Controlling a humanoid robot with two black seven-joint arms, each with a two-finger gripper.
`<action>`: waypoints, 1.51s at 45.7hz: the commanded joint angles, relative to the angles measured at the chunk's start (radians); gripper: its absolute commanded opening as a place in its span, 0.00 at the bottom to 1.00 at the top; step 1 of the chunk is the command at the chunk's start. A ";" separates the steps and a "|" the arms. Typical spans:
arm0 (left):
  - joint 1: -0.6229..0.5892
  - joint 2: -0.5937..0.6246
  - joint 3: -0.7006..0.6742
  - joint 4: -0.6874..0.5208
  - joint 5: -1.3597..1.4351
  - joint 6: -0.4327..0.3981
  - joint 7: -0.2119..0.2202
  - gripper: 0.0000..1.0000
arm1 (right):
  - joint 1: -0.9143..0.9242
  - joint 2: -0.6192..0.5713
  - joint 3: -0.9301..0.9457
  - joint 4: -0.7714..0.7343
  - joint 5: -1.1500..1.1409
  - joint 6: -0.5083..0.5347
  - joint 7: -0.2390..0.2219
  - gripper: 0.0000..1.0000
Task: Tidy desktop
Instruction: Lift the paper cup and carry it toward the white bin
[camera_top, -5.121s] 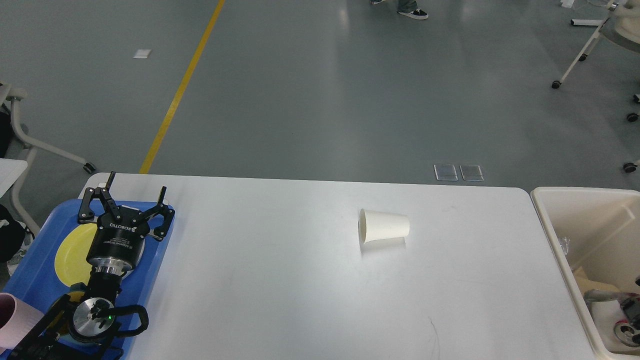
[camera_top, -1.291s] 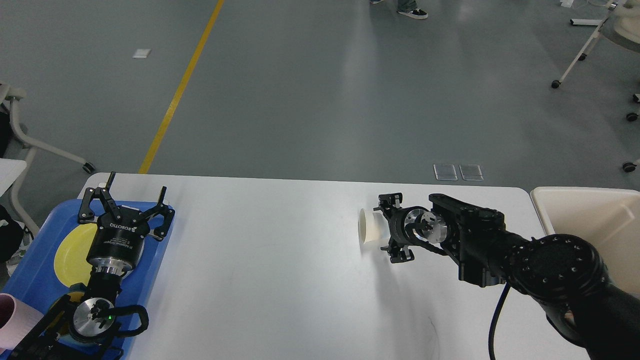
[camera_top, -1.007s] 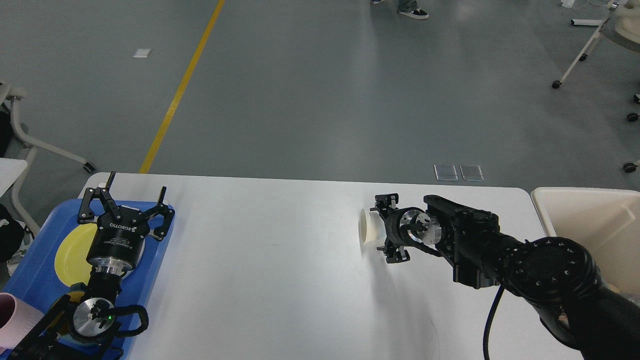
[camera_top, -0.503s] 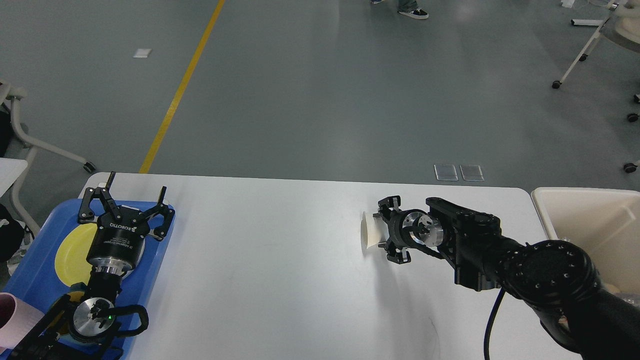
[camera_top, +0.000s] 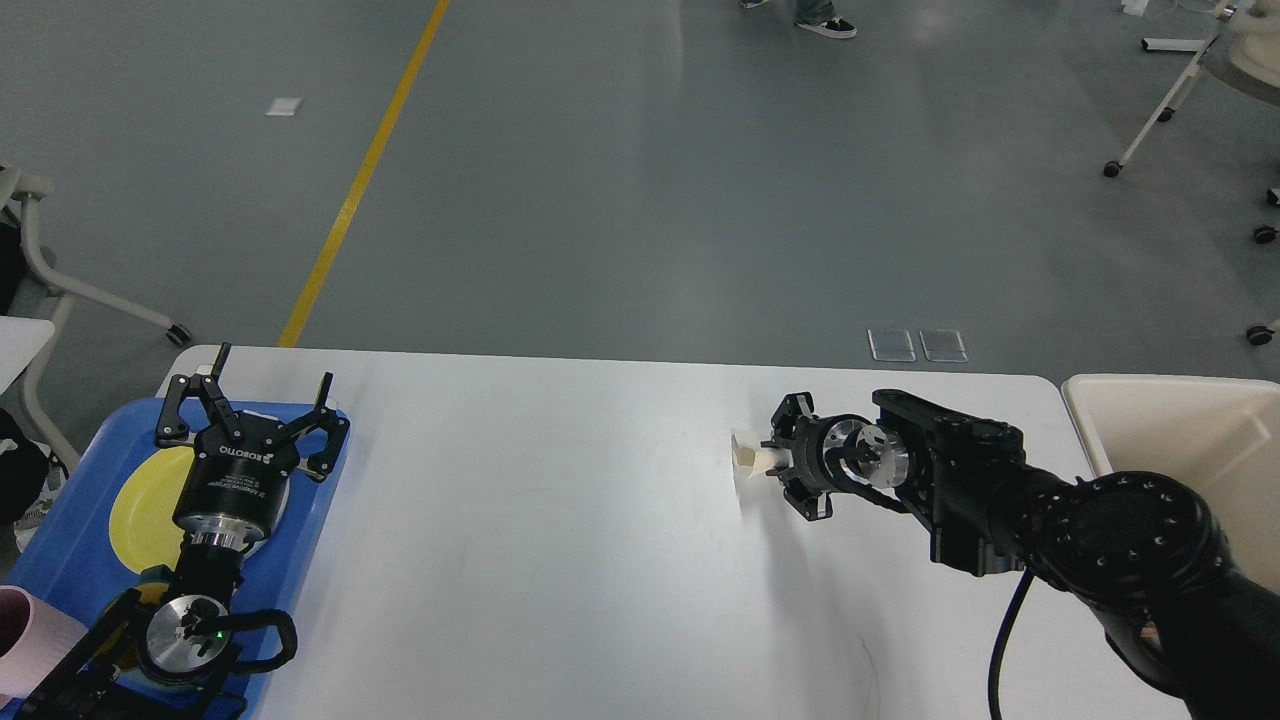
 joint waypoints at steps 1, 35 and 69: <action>0.000 0.000 0.000 0.000 0.000 0.000 0.000 0.96 | 0.031 -0.051 0.003 0.094 -0.019 0.002 0.000 0.00; 0.000 0.000 0.000 0.000 -0.001 0.000 0.002 0.96 | 1.046 -0.341 -0.793 0.970 -0.292 0.465 0.094 0.00; 0.000 0.000 0.000 0.000 0.000 0.000 0.002 0.96 | 1.464 -0.485 -1.070 1.347 -0.460 0.501 0.210 0.00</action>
